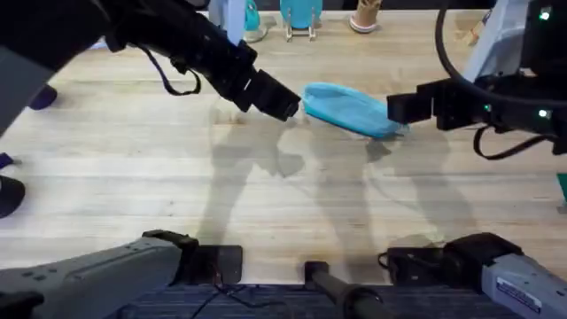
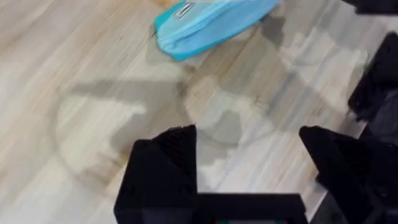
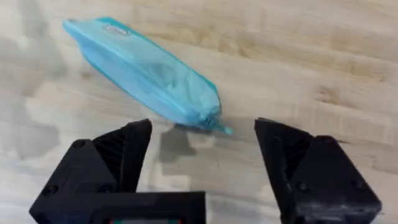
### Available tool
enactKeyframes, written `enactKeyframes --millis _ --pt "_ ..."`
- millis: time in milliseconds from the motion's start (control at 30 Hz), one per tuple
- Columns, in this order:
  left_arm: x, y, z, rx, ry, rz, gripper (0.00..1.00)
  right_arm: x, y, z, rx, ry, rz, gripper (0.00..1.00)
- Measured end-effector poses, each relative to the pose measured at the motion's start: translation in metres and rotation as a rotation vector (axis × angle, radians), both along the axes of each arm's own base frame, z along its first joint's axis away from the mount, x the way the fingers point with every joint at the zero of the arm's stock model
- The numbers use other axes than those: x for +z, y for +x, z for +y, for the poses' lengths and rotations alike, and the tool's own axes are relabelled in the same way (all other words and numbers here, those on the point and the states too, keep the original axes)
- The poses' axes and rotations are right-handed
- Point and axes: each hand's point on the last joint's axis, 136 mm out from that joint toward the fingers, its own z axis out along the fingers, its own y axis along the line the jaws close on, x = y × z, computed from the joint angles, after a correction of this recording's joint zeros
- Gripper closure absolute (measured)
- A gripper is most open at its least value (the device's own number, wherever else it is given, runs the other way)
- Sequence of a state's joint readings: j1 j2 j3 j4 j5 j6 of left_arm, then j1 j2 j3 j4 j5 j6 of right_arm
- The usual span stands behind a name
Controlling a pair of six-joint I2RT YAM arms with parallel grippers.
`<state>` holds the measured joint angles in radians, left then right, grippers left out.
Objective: Unzip the bag, pick up the pens from the table one at a time and place them inside, then zip the bag closed.
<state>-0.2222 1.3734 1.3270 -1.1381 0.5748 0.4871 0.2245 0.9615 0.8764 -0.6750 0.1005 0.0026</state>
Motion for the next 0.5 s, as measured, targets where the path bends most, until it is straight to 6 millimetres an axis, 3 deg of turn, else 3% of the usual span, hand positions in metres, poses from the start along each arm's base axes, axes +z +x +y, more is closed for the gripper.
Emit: enactKeyframes --millis 233,500 --pt "-0.003 -0.002 0.006 0.164 0.061 0.066 0.005 0.003 -0.011 -0.003 0.005 -0.006 0.004 0.004" --pt "-0.012 -0.014 -0.010 0.144 0.171 0.053 0.005 0.010 -0.019 -0.004 0.006 -0.003 -0.015 0.005"
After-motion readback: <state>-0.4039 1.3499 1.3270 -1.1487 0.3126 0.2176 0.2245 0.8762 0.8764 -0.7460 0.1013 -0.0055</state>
